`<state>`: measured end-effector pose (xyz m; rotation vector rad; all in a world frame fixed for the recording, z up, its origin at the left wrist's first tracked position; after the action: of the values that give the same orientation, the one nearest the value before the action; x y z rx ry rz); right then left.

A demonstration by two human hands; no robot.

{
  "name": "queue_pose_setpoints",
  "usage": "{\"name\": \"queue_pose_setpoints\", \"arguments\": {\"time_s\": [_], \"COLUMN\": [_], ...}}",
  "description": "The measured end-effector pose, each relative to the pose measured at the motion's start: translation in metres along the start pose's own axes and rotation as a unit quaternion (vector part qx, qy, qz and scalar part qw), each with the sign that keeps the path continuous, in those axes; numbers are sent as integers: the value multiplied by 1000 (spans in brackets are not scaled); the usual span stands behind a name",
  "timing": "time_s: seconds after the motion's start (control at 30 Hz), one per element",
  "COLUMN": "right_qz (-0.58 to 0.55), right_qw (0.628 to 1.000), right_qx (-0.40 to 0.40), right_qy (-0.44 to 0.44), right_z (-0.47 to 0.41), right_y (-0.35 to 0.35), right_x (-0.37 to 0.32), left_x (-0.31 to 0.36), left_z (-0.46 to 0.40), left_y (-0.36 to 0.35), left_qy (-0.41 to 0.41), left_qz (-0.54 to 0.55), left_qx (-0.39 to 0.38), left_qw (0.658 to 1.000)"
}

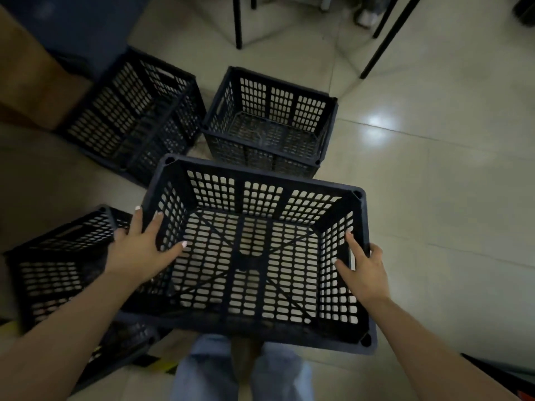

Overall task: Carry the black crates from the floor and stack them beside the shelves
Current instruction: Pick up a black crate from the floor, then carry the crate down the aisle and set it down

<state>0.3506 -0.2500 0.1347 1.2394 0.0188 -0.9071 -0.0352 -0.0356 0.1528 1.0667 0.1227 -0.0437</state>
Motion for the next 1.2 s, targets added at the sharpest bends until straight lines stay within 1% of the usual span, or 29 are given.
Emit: {"name": "queue_pose_setpoints", "arguments": {"time_s": [0.17, 0.33, 0.4, 0.5, 0.63, 0.7, 0.9, 1.0, 1.2], "right_qz": [34, 74, 90, 101, 129, 128, 126, 123, 142], "right_qw": [997, 985, 976, 965, 949, 941, 909, 893, 854], "right_qx": [17, 30, 42, 45, 11, -4, -58, -101, -174], "right_qy": [67, 154, 193, 236, 286, 314, 392, 422, 470], "right_z": [-8, -12, -10, -3, 24, 45, 134, 183, 296], "right_y": [39, 52, 49, 36, 2, -20, -91, -131, -218], "right_x": [-32, -84, -108, -147, -203, -227, -291, -315, -342], "left_x": [-32, -76, -101, -145, -207, -240, -342, -391, -485], "left_z": [42, 87, 105, 135, 185, 214, 315, 369, 473], "left_y": [18, 24, 25, 20, 1, -12, -73, -107, -202], "left_qy": [60, 129, 156, 202, 266, 294, 385, 422, 479], "left_qz": [71, 128, 183, 209, 252, 255, 261, 276, 325], "left_qx": [-12, -5, 14, 52, 57, 65, 72, 63, 21], "left_qw": [996, 983, 971, 955, 929, 919, 882, 861, 815]}}
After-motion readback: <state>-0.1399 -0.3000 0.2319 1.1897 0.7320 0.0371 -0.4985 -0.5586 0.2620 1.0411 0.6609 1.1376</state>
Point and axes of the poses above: each hand's wrist, its own z-axis away from the middle knuckle, its own y-axis out of the back of the hand, x = y × z, the point moved 3 cm from there along -z, towards the middle knuckle, and after that the axes turned 12 degrees about y, right-handed, at the moved point
